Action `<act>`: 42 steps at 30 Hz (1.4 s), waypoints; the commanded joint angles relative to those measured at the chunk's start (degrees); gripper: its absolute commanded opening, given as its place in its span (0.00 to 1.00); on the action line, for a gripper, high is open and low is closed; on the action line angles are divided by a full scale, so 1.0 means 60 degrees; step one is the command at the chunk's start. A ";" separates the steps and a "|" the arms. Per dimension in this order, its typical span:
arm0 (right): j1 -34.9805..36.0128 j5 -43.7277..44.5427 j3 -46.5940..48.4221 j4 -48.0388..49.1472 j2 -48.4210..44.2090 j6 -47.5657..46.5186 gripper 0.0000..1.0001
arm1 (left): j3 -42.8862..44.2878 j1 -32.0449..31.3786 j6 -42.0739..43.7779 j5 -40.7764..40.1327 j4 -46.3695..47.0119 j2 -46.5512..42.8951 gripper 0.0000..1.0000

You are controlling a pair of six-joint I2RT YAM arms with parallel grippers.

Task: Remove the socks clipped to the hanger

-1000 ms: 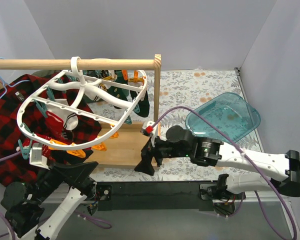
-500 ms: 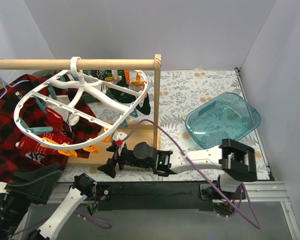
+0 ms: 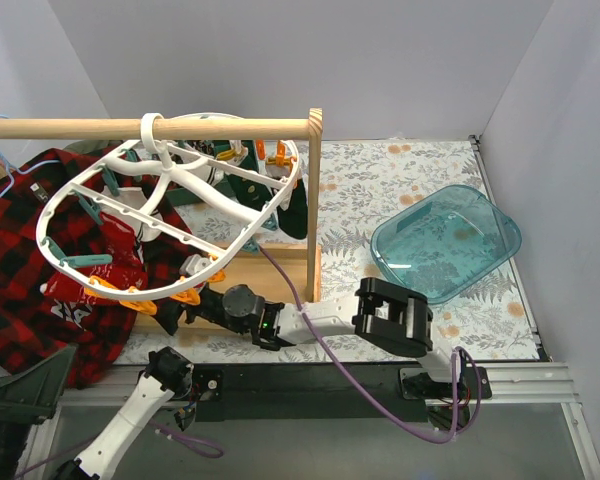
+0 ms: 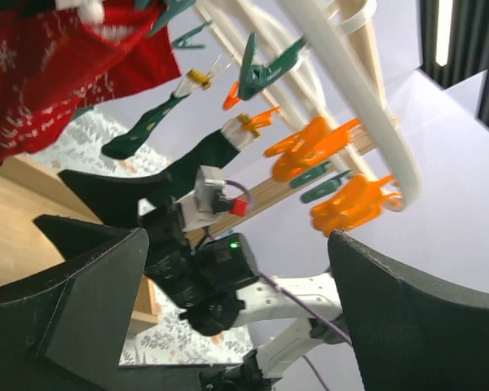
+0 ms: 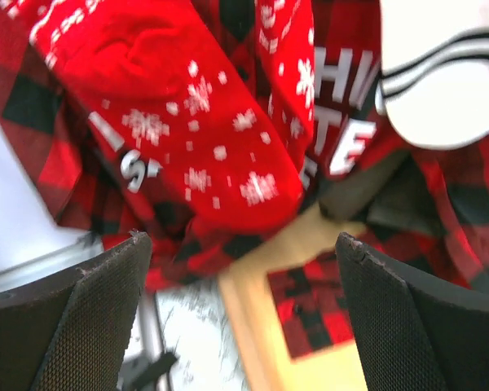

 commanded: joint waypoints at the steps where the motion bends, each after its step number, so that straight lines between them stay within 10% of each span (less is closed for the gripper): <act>1: 0.0056 0.0331 0.1453 0.0528 0.0746 -0.0598 0.98 | 0.1054 0.0016 0.0385 -0.0245 -0.0556 -0.0741 0.90; 20: 0.0291 -0.0314 0.5964 -0.0908 0.3383 -0.1770 0.97 | 0.1510 -0.0042 0.1822 -0.0859 -0.0482 -0.0669 0.84; 36: 0.0628 -0.1280 0.5266 -0.1157 0.2332 -0.1493 0.01 | 0.1642 -0.0160 0.2070 -0.1430 -0.0702 -0.0493 0.69; 42: 0.0716 -0.1544 0.2660 -0.1056 0.0370 -0.1202 0.01 | 0.1349 -0.0160 0.2246 -0.1328 -0.0673 -0.0332 0.68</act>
